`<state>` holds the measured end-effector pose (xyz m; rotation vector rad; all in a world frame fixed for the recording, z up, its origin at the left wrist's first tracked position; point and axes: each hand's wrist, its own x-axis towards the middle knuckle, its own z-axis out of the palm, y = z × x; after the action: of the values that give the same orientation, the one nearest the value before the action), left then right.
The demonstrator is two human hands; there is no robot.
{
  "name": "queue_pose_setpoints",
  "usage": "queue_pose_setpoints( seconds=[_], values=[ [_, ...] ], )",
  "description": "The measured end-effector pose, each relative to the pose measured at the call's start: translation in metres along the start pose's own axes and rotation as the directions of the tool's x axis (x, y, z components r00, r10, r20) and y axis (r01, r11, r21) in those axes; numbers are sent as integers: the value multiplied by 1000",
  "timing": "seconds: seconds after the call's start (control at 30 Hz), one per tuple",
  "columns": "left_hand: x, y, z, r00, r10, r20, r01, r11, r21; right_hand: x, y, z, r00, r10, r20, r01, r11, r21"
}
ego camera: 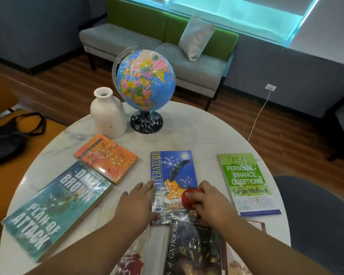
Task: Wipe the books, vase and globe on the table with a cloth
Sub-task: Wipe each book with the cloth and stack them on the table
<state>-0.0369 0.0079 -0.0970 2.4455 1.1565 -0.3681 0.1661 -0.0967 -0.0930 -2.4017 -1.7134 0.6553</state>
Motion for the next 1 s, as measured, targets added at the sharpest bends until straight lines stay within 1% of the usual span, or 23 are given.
queue_pose_setpoints(
  seconds=[0.07, 0.1, 0.2, 0.23, 0.3, 0.37, 0.47, 0.53, 0.6, 0.67, 0.73, 0.77, 0.87, 0.9, 0.93, 1.0],
  values=[
    [0, 0, 0, 1000, 4, 0, -4, 1000, 6, 6, 3, -1, 995, 68, -66, -67, 997, 27],
    [0, 0, 0, 1000, 7, 1, -7, 1000, 8, 8, 2, -1, 997, 57, -55, -57, 998, 7],
    [1, -1, -1, 1000, 13, 10, -13, 1000, 16, 6, 0, 0, 998, -22, 51, 22, 1000, -10],
    [1, -1, -1, 1000, 14, 14, -15, 1000, 17, 6, 1, -1, 999, -11, 44, 11, 1000, -8],
    [1, -3, -1, 1000, 17, 10, -17, 1000, 10, 11, 3, -4, 997, 64, -36, -64, 998, 2],
    [2, -3, -1, 1000, 15, 11, -15, 1000, 3, 12, -2, -2, 997, 74, -35, -75, 997, -26],
    [3, -4, 1, 1000, 13, 11, -13, 1000, 13, 9, -2, 3, 997, 71, 22, -73, 995, 76],
    [3, -4, 1, 1000, 11, 14, -11, 1000, 16, 11, 1, -2, 993, 119, -24, -116, 990, 84],
    [3, -4, 1, 1000, 9, 15, -9, 1000, 17, 15, -1, -5, 988, 140, -67, -138, 990, 32],
    [3, -4, 1, 1000, 9, 14, -10, 1000, 17, 10, -8, -2, 994, 102, -26, -102, 995, 3],
    [3, -3, 1, 1000, 11, 15, -11, 1000, 21, 4, -3, 2, 994, 97, 41, -100, 992, 78],
    [2, -3, 0, 1000, 11, 15, -11, 1000, 23, 1, 0, 0, 994, 103, 46, -108, 989, 104],
    [2, -2, -1, 1000, 10, 15, -10, 1000, 21, 12, 7, -5, 986, 164, -38, -163, 986, 27],
    [2, -2, -1, 1000, 10, 16, -10, 1000, 23, 15, 5, -6, 986, 154, -61, -155, 988, -3],
    [1, -2, -1, 1000, 10, 18, -10, 1000, 26, 16, 1, -5, 990, 128, -53, -130, 991, -26],
    [1, -2, -1, 1000, 11, 20, -12, 1000, 29, 13, -1, -1, 997, 74, 10, -73, 997, -23]
  ],
)
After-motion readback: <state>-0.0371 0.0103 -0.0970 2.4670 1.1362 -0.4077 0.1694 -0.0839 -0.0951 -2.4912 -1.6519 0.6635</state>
